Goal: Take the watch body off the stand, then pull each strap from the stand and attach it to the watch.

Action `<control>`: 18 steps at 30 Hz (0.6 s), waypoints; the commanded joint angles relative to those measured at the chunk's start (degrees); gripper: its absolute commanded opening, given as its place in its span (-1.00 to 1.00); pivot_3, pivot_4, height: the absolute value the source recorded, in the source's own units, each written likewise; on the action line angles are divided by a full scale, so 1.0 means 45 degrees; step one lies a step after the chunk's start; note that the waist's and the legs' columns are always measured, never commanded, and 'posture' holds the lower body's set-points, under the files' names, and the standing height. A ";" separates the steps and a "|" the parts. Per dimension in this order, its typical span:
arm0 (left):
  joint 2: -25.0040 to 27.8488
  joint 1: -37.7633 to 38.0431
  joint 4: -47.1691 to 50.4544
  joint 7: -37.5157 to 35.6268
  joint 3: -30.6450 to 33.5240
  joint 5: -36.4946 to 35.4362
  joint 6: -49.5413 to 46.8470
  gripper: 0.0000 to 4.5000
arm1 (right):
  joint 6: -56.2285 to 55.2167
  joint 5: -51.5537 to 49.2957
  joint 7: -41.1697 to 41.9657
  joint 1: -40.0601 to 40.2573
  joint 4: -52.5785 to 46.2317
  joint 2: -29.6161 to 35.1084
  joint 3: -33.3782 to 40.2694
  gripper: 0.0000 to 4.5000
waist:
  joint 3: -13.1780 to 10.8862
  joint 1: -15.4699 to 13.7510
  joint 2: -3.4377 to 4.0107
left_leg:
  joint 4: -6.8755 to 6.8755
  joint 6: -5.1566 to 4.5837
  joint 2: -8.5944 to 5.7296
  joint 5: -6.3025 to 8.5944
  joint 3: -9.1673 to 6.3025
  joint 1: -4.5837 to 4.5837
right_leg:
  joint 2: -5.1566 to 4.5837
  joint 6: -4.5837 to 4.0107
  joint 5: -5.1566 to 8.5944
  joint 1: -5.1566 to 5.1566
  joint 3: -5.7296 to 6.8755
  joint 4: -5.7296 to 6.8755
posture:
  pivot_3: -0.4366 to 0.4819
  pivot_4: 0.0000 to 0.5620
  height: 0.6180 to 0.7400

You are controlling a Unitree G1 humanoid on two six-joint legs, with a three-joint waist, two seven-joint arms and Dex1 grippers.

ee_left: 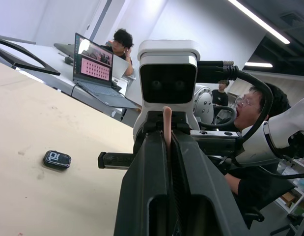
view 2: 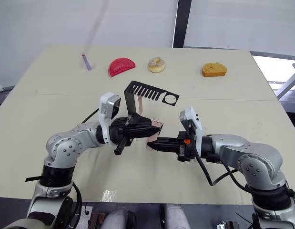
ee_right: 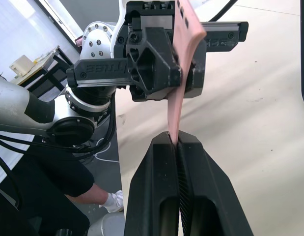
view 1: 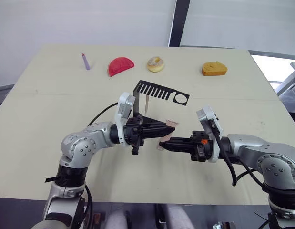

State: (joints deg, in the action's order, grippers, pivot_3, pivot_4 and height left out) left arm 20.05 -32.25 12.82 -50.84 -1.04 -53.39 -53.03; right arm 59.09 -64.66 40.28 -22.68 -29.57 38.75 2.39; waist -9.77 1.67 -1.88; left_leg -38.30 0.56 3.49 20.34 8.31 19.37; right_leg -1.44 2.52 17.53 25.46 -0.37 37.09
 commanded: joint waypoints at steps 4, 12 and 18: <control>0.0120 -0.0228 0.0150 -0.0115 0.0094 -0.0243 -0.0045 -0.79 | -0.0013 -0.0188 -0.0160 -0.0021 -0.0398 0.0118 0.0180 -1.00 | 0.0000 0.0001 0.0000 | 0.0000 0.0000 0.0000 0.0000 -0.0001 0.0000 | 0.0000 0.0000 0.0000 0.0000 0.0000 0.0001 | -0.05 -0.47 0.95; 0.0281 -0.0338 0.0027 -0.0279 -0.0028 0.0196 0.0350 0.33 | -0.0024 -0.0168 -0.0144 -0.0014 -0.0413 0.0143 0.0186 -1.00 | 0.0000 -0.0010 0.0000 | -0.0001 0.0000 0.0000 0.0000 0.0000 0.0000 | 0.0000 0.0000 0.0000 0.0000 0.0000 0.0000 | -0.05 -0.47 0.95; 0.0063 -0.0308 0.0072 -0.0236 -0.0097 0.0171 0.0368 0.33 | -0.0008 -0.0155 -0.0175 -0.0044 -0.0375 0.0156 0.0198 -1.00 | 0.0000 -0.0002 0.0000 | 0.0000 0.0000 0.0000 0.0000 0.0000 0.0000 | 0.0000 0.0000 0.0000 0.0000 0.0000 0.0000 | -0.05 -0.47 0.95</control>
State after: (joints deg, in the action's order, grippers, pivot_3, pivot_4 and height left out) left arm 20.74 -33.11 12.51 -51.46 -1.22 -52.20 -52.29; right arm 59.09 -64.63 40.28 -22.58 -29.58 38.81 2.39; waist -9.77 1.66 -1.88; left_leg -38.30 0.56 3.49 20.34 8.31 19.37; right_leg -1.44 2.52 17.53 25.45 -0.37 37.09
